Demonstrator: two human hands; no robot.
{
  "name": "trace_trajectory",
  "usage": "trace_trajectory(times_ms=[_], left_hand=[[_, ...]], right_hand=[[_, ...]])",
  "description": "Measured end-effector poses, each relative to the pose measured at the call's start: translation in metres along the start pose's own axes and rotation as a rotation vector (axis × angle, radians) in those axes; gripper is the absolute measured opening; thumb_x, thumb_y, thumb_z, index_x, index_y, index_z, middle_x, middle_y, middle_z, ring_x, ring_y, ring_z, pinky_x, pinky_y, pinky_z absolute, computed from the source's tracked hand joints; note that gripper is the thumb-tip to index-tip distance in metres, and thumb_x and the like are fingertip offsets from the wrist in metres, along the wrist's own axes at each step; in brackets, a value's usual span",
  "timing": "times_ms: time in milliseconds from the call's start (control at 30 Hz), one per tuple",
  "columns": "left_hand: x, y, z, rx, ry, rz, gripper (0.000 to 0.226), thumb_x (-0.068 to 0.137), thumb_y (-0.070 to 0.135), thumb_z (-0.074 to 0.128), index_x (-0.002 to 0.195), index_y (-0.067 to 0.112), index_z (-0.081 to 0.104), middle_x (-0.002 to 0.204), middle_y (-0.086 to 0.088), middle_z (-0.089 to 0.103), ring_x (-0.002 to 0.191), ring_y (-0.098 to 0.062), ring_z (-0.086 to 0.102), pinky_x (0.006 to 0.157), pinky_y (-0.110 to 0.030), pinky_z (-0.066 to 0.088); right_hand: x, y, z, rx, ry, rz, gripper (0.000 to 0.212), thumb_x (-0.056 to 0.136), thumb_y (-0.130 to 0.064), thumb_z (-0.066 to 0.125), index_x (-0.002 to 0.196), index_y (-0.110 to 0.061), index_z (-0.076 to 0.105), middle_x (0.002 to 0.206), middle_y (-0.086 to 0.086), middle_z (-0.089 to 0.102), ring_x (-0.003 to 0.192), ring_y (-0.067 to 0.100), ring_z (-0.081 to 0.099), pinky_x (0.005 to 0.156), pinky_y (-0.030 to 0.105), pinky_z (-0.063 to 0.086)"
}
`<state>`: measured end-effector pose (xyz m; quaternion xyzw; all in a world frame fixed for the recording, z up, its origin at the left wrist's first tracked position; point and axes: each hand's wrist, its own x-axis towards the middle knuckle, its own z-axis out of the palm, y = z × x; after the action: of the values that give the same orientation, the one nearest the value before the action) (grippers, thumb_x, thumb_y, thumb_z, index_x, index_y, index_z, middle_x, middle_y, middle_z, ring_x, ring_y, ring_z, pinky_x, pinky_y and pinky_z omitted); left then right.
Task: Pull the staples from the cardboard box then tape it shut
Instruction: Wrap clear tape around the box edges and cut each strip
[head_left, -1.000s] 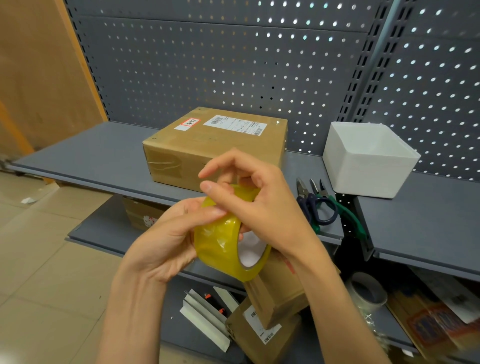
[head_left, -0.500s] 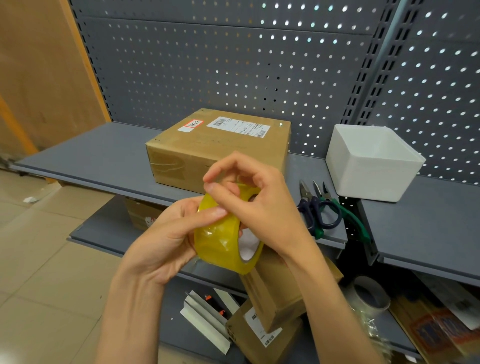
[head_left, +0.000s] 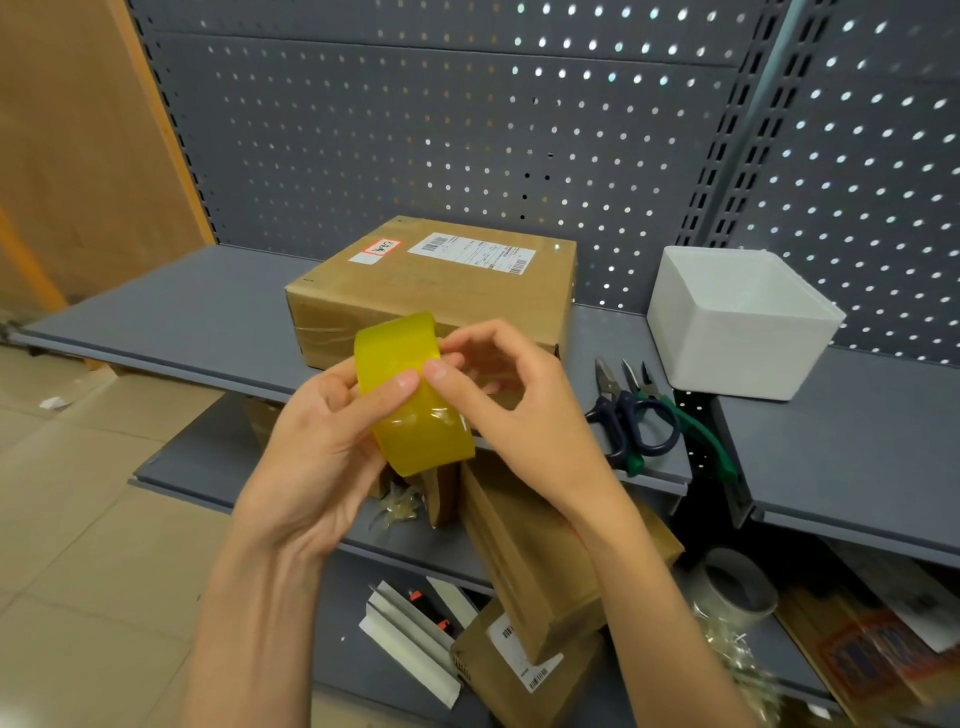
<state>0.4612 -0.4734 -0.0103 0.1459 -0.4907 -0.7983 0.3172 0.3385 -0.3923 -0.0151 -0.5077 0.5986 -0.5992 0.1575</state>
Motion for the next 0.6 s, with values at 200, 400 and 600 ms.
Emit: trace_trajectory(times_ms=[200, 400, 600], left_hand=[[0.0, -0.004, -0.001, 0.091, 0.006, -0.02, 0.041, 0.08, 0.005, 0.053, 0.12, -0.005, 0.057, 0.105, -0.019, 0.069, 0.088, -0.024, 0.069, 0.074, -0.038, 0.059], [0.001, -0.006, -0.004, 0.201, 0.059, -0.018, 0.04, 0.079, 0.018, 0.058, 0.116, 0.004, 0.061, 0.097, -0.013, 0.072, 0.082, -0.02, 0.069, 0.075, -0.04, 0.057], [0.002, -0.004, -0.009, 0.209, 0.112, -0.032, 0.042, 0.078, 0.023, 0.059, 0.114, 0.0, 0.063, 0.1, -0.016, 0.071, 0.08, -0.022, 0.069, 0.073, -0.041, 0.058]], right_hand=[[0.0, 0.002, 0.009, -0.088, 0.098, 0.016, 0.024, 0.089, -0.034, 0.061, 0.081, -0.012, 0.061, 0.07, 0.0, 0.061, 0.065, 0.012, 0.055, 0.061, 0.026, 0.047], [0.001, 0.007, 0.008, -0.158, 0.013, 0.049, 0.036, 0.091, -0.048, 0.049, 0.083, -0.015, 0.06, 0.071, 0.008, 0.063, 0.069, 0.023, 0.061, 0.065, 0.048, 0.05], [0.0, 0.004, -0.005, -0.32, -0.209, 0.012, 0.029, 0.096, -0.036, 0.049, 0.109, -0.015, 0.062, 0.089, 0.001, 0.068, 0.082, 0.013, 0.065, 0.077, 0.04, 0.053]])
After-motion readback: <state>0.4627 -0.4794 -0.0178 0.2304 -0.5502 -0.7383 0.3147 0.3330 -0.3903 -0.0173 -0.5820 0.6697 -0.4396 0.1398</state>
